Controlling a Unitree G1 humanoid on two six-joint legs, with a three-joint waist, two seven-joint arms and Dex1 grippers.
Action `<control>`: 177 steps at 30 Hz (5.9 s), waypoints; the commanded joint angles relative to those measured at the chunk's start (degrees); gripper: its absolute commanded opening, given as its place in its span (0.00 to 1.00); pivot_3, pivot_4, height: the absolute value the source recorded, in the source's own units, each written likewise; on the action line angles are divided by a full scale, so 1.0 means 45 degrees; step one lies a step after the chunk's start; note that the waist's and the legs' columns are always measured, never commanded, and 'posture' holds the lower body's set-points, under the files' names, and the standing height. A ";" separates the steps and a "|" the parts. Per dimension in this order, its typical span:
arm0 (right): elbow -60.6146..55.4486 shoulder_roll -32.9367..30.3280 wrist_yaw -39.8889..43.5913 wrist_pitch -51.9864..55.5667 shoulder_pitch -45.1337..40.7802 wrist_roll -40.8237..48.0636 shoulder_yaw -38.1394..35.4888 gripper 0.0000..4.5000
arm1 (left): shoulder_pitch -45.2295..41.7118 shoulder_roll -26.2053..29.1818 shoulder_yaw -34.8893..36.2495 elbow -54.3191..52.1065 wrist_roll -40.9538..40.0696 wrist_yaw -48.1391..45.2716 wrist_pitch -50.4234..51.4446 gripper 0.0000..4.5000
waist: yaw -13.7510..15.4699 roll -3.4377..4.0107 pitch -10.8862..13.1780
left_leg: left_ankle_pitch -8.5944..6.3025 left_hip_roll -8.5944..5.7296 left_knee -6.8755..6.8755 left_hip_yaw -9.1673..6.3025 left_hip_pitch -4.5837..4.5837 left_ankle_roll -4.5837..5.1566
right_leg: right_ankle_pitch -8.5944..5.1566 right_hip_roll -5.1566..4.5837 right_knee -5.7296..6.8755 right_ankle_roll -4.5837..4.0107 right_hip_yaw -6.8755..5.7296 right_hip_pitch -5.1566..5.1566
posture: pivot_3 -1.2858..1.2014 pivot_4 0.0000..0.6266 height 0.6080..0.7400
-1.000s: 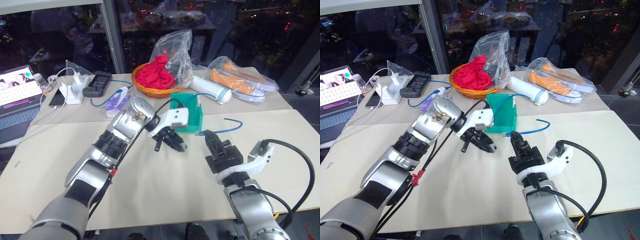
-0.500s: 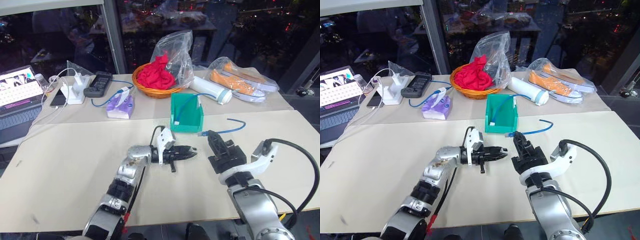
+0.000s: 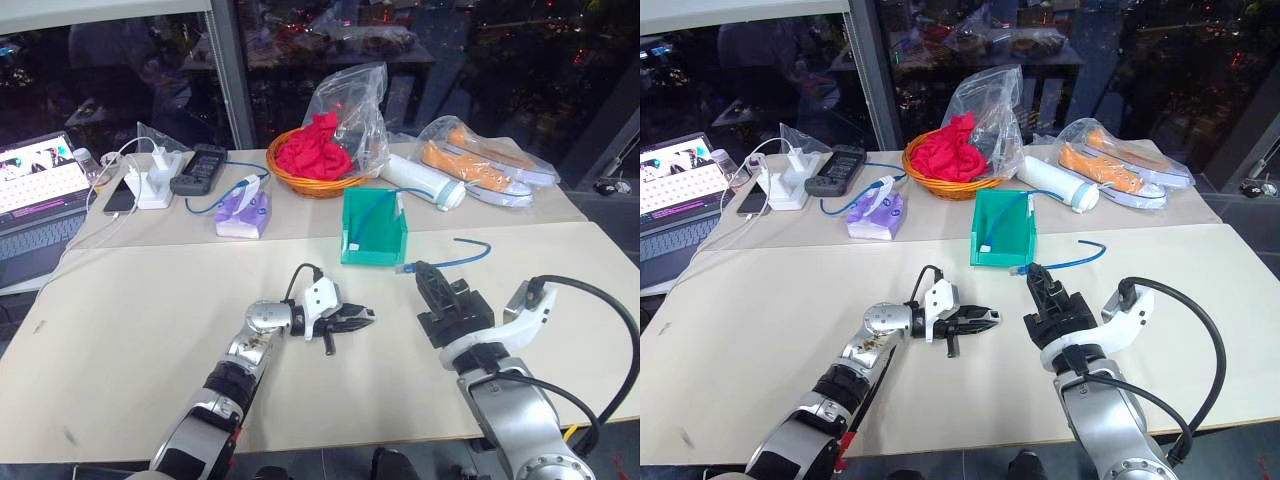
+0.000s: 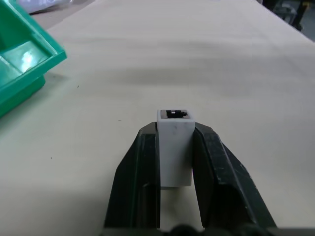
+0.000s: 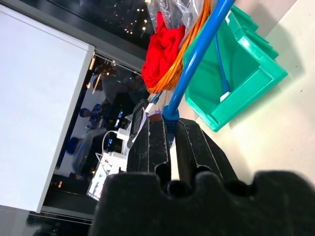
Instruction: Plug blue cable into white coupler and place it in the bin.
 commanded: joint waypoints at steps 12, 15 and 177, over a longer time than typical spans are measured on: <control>-0.0410 -0.0038 0.0087 -0.0211 -0.0071 0.0256 -0.0097 0.00 | -0.0113 0.1769 -0.0503 0.0951 0.0602 -0.0877 0.0590 0.44 | -0.0305 0.0002 -0.0022 | -0.0028 0.0002 -0.0027 0.0004 0.0075 0.0051 | -0.0002 0.0019 0.0013 -0.0007 0.0039 0.0019 | 0.52 0.24 1.00; -0.0410 -0.0042 0.0092 -0.0215 -0.0044 0.0291 -0.0092 0.00 | 0.0032 0.2108 -0.0455 0.0655 0.0614 -0.0948 0.0646 0.68 | -0.0302 0.0009 -0.0026 | -0.0033 0.0008 -0.0035 0.0000 0.0084 0.0060 | -0.0004 0.0036 0.0020 -0.0012 0.0056 0.0013 | 0.52 0.24 1.00; -0.0190 -0.0961 0.0204 -0.0792 0.0194 0.0157 0.1346 0.00 | 0.6134 0.3452 0.1341 -1.1133 -0.1766 0.1571 0.9284 0.98 | -0.0079 0.0034 -0.0017 | -0.0099 -0.0033 -0.0056 0.0014 0.0093 0.0161 | 0.0036 0.0058 -0.0065 0.0027 0.0158 -0.0050 | 0.52 0.24 1.00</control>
